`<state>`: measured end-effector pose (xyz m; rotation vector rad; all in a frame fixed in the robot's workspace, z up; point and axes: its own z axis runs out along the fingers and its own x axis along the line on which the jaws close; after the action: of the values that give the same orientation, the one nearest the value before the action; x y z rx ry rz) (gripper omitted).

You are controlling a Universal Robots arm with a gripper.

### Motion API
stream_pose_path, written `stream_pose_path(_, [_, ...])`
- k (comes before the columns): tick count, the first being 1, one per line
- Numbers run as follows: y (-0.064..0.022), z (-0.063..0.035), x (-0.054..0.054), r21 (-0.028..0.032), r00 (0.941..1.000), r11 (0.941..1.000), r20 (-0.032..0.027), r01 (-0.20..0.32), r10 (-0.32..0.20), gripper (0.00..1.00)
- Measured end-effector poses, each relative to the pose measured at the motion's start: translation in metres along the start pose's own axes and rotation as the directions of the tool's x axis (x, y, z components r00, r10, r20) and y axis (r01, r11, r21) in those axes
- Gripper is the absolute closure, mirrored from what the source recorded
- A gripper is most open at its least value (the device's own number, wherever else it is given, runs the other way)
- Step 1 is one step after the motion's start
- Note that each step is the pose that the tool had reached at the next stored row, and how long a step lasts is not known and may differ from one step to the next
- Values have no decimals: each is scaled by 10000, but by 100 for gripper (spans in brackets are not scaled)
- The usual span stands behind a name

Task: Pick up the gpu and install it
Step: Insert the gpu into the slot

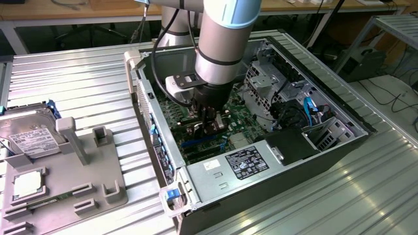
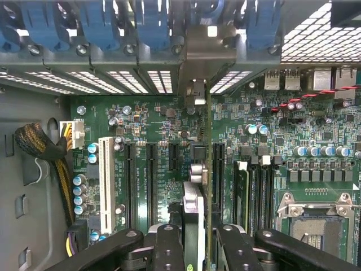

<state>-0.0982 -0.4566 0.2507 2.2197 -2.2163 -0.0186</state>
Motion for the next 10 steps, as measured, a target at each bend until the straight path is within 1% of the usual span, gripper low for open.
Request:
stream_pose_path(2, [0,0,0,-51,10000,10000,1,-1,1,72])
stream_pose_path(3, [0,0,0,-64,10000,10000,1,-1,1,72])
stream_pose_path(5, [0,1,0,-74,10000,10000,0,-1,1,72])
stream_pose_path(10, [0,3,0,-73,10000,10000,0,-1,1,72])
